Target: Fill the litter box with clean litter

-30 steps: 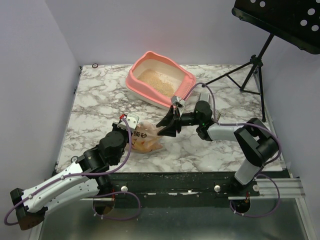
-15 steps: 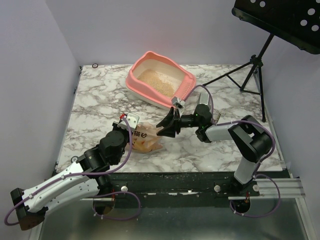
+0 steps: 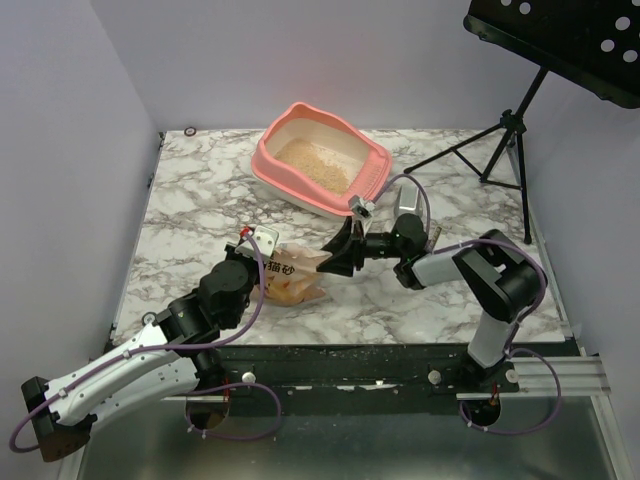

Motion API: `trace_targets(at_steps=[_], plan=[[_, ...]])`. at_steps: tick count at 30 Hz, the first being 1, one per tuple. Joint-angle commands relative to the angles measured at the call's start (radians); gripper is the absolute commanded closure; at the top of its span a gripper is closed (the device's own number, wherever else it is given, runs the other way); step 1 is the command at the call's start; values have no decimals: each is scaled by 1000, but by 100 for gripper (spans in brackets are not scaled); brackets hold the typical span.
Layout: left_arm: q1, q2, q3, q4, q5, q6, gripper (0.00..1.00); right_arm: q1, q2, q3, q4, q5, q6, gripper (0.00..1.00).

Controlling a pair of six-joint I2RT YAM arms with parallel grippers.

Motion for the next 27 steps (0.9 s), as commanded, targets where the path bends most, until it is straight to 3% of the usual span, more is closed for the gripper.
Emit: trace_targets(at_steps=[1, 5, 15, 27], plan=[[11, -21, 22, 168, -19, 14, 100, -3, 81, 22, 302, -56, 175, 40], [16, -17, 24, 168, -13, 11, 100, -1, 141, 57, 428, -61, 292, 41], [20, -6, 21, 168, -7, 9, 100, 22, 95, 50, 428, -7, 223, 42], [31, 9, 22, 167, 5, 8, 100, 62, 17, 86, 264, -13, 82, 43]])
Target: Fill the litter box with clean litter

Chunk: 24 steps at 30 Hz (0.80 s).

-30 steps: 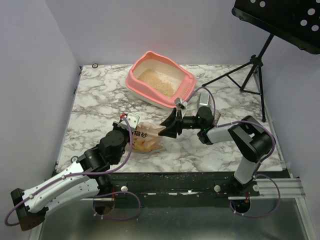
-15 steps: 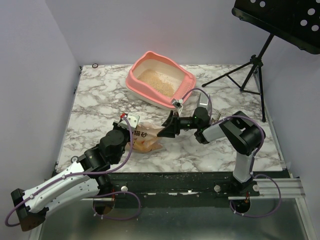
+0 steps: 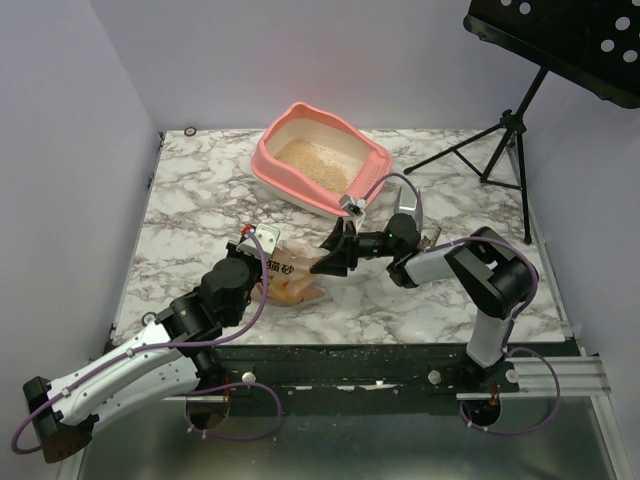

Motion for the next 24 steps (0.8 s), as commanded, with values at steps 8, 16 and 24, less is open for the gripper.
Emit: trace_targets(at_steps=[8, 16, 24], plan=[[16, -13, 24, 145, -4, 2, 100, 44, -26, 79, 162, -4, -98, 58], [20, -20, 36, 146, 28, -15, 100, 59, -3, 88, 162, 12, -92, 98], [20, 7, 116, 99, 183, -38, 100, 42, -144, 35, -40, 64, -209, 100]])
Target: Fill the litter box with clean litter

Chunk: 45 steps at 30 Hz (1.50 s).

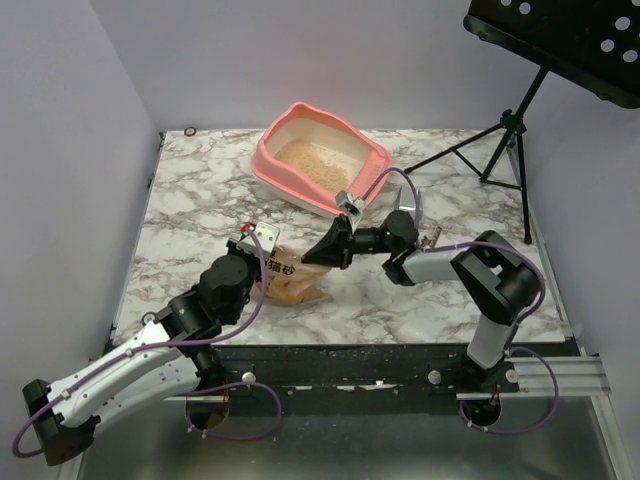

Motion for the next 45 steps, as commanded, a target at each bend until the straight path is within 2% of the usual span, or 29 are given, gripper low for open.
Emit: trace_targets(at_steps=[1, 5, 8, 12, 15, 17, 22, 24, 26, 28, 33, 37, 41, 45], plan=[[0, 23, 137, 76, 169, -26, 100, -14, -127, -26, -67, 25, -101, 100], [1, 110, 229, 24, 345, -54, 100, -101, -226, -36, -217, -74, -135, 100], [1, 169, 295, 20, 502, -89, 100, -176, -303, -23, -392, -133, -195, 99], [1, 290, 385, -29, 680, -89, 100, -253, -390, 49, -819, -150, -413, 100], [1, 391, 416, -48, 781, -66, 100, -263, -447, 70, -1022, -81, -497, 100], [1, 437, 415, -53, 783, -50, 98, -266, -487, 47, -1046, -37, -496, 100], [3, 396, 313, -27, 662, -30, 67, -267, -633, -104, -1044, 172, -445, 100], [3, 329, 266, -11, 625, -46, 54, -269, -665, -135, -1049, 233, -422, 100], [1, 244, 208, 10, 596, -80, 48, -270, -696, -149, -1047, 258, -393, 100], [1, 145, 128, 39, 553, -138, 38, -269, -710, -154, -1049, 295, -368, 100], [0, -145, -120, 208, 450, -287, 18, -270, -704, -138, -1061, 315, -353, 100], [-2, -222, -228, 295, 413, -341, 15, -269, -682, -132, -1058, 292, -348, 100], [-2, -163, -296, 401, 419, -361, 14, -272, -688, -148, -1021, 275, -325, 100], [-2, -120, -381, 620, 424, -332, 13, -270, -700, -154, -1018, 258, -318, 100]])
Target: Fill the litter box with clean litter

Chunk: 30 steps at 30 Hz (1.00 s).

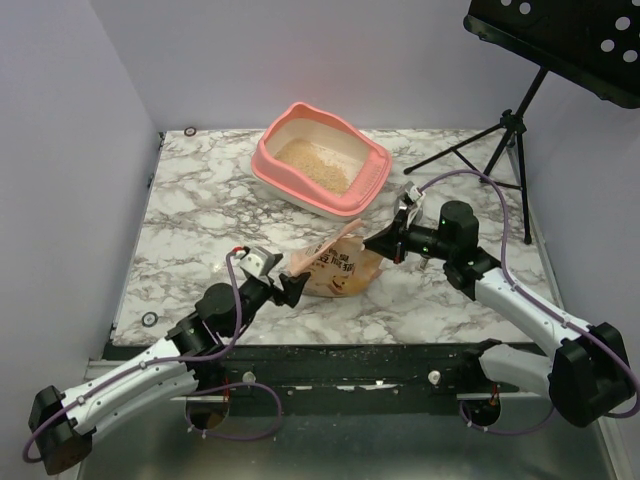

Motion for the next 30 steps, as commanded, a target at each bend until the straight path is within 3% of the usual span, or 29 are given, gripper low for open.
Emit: trace_targets(at_steps=[1, 9, 14, 17, 21, 22, 26, 30], plan=[[-2, 52, -84, 309, -15, 4, 13, -4, -15, -18, 31, -18, 27, 100], [-2, 252, -92, 632, 84, 88, 16, -5, -24, -55, 57, -33, 42, 100], [-2, 338, -57, 692, 160, 120, 28, -5, -45, -78, 74, -29, 55, 100], [1, 372, -70, 754, 190, 126, 47, -5, -56, -82, 71, -24, 61, 100], [21, 382, -96, 841, 225, 111, 89, -5, -87, -101, 66, -9, 76, 100], [24, 376, -90, 829, 232, 105, 100, -5, -96, -107, 66, -2, 85, 100], [31, 335, -20, 667, 232, 80, 100, -5, -130, -128, 56, -5, 113, 100], [36, 295, 185, 210, 221, 24, 100, -5, -139, -128, -30, -24, 168, 100]])
